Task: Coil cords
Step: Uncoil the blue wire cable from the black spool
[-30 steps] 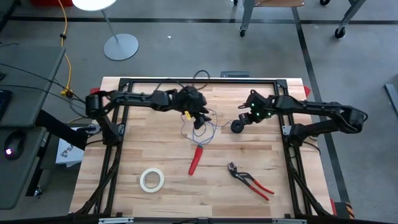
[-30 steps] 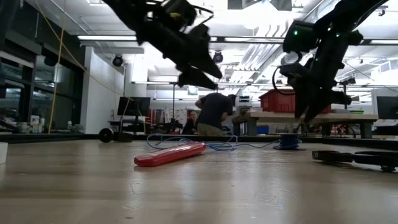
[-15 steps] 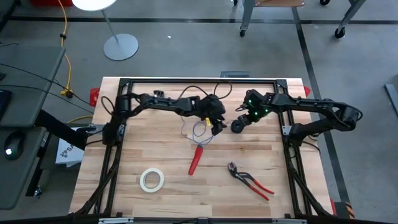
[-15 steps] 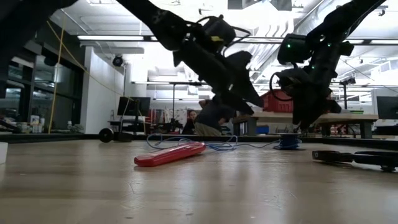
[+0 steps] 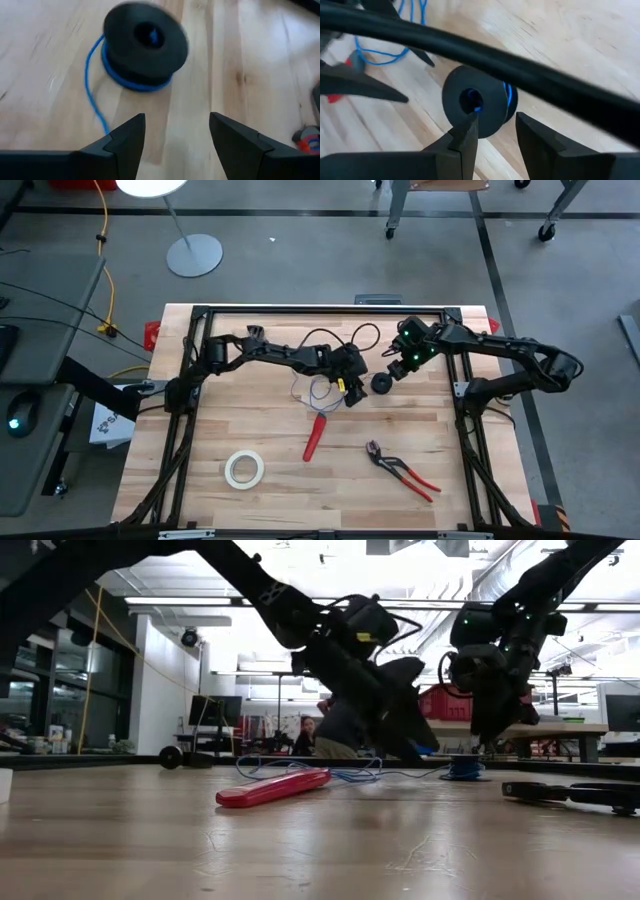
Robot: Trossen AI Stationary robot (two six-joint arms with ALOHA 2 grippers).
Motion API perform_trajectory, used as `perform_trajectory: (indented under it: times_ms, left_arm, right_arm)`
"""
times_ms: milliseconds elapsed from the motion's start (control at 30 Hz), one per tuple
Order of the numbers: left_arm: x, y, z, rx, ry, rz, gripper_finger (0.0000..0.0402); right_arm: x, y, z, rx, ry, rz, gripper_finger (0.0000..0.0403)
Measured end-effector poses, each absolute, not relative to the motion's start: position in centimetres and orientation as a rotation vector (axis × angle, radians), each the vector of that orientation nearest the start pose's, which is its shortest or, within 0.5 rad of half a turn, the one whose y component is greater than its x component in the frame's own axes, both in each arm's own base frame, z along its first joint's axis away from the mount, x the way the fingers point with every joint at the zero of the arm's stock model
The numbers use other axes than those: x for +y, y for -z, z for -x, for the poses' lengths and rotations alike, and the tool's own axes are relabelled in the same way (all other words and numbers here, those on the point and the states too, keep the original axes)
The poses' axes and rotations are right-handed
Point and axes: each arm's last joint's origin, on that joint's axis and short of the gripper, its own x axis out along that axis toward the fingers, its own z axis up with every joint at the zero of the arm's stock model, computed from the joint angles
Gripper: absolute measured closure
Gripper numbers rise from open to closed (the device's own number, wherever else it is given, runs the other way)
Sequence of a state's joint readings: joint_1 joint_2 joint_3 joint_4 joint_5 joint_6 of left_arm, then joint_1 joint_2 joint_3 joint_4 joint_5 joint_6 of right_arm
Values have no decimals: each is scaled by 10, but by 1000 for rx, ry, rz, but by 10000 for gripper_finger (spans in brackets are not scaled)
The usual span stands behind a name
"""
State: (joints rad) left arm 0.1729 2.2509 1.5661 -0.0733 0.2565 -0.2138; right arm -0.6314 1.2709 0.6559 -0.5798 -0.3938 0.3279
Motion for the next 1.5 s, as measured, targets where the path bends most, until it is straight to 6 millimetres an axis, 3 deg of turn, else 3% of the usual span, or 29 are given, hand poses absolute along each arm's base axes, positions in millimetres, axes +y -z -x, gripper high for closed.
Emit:
perform_trajectory:
  times_ms: [133, 300, 600, 767, 1033, 1167, 1367, 1500]
  left_arm:
    - [74, -140, -481, 695, 0, 318, 185]
    - [75, -141, -482, 678, -9, 307, 185]
    - [76, -136, -483, 679, -37, 289, 185]
    - [75, -125, -482, 716, -36, 305, 185]
    - [75, -117, -482, 749, -49, 305, 185]
    - [75, -118, -482, 740, -57, 300, 185]
    - [76, -117, -482, 743, -82, 289, 185]
    - [75, -116, -481, 756, -79, 289, 185]
  right_arm:
    - [-122, -174, -174, 1006, 362, -870, 279]
    - [-127, -156, -169, 1001, 358, -956, 279]
    - [-116, -134, -165, 932, 331, -1055, 280]
    - [-117, -134, -169, 854, 309, -1080, 279]
    - [-112, -133, -172, 866, 282, -1071, 281]
    - [-108, -133, -175, 868, 266, -1065, 308]
    - [-104, -134, -181, 857, 247, -1036, 385]
    - [-102, -137, -186, 824, 232, -1026, 394]
